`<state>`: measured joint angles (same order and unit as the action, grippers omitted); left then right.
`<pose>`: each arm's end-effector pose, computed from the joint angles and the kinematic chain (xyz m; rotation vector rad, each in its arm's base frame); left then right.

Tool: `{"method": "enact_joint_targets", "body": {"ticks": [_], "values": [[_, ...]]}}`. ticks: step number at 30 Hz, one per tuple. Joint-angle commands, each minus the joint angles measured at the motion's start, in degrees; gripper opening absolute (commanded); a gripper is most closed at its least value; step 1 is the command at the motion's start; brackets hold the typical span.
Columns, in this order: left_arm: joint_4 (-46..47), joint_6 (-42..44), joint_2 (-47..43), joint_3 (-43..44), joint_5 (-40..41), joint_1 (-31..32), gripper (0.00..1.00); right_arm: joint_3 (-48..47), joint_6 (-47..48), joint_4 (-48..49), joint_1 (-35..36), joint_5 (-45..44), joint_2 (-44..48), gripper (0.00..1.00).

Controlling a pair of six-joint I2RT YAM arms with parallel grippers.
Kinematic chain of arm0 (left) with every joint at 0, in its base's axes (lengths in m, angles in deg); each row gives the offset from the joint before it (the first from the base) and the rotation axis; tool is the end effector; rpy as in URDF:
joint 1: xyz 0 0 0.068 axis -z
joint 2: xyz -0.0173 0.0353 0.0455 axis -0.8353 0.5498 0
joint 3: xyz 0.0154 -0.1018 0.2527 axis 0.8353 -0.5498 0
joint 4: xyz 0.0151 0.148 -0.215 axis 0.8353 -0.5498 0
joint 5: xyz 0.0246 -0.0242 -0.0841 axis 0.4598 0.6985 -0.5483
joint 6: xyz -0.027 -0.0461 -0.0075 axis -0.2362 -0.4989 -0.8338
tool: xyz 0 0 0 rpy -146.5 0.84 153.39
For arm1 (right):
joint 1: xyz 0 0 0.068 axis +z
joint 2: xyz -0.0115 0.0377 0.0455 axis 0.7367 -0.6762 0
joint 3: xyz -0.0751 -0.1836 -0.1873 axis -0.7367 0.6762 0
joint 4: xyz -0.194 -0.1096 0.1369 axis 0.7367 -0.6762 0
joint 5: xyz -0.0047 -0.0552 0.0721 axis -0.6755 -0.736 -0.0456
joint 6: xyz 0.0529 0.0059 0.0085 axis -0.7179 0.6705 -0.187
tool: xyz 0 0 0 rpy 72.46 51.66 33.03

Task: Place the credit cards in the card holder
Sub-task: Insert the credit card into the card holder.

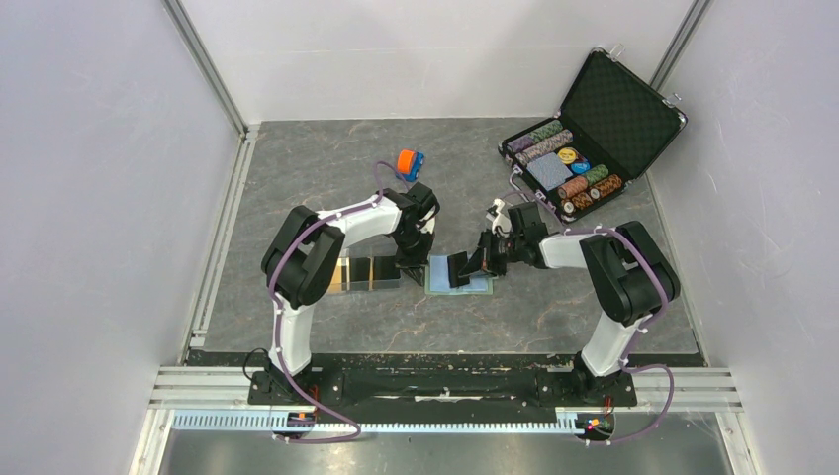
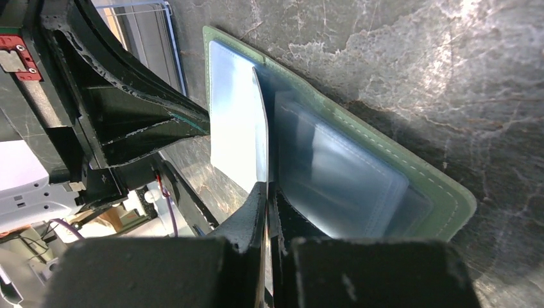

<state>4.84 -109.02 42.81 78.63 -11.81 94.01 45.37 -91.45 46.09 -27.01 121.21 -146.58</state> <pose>0.2977 -0.2400 0.1465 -0.3803 -3.0468 0.4779 0.2833 0.1311 0.1140 0.0193 2.6413 1.2973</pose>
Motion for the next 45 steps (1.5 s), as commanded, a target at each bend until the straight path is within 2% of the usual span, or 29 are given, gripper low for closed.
{"method": "enact_joint_targets", "body": {"ticks": [1, 13, 22, 29, 39, 45], "values": [[2.0, 2.7, 2.8, 0.6, -0.6, 1.1, 0.02, 2.2, -0.9, 3.4, 0.4, -1.5, -2.1, 0.0], [2.0, 1.9, 3.2, 1.3, -1.5, 1.6, 0.02, 4.0, -3.2, 6.1, 0.3, -0.7, -1.7, 0.0], [2.0, 1.3, 3.3, 0.9, -0.8, 1.7, 0.02, 0.3, 1.7, -3.3, -1.2, -4.5, 4.6, 0.0], [1.9, 0.7, 3.7, 1.3, -1.2, 2.0, 0.02, -0.3, 3.6, -5.2, -2.1, -4.8, 7.0, 0.0], [2.0, 0.6, 3.8, 1.1, -1.3, 2.6, 0.02, -1.4, 5.3, -5.2, -4.5, -4.3, 4.7, 0.0], [2.0, 0.7, 4.1, 1.3, -1.6, 2.7, 0.02, 0.0, 3.5, -1.4, -4.5, -2.4, 2.7, 0.0]]}}
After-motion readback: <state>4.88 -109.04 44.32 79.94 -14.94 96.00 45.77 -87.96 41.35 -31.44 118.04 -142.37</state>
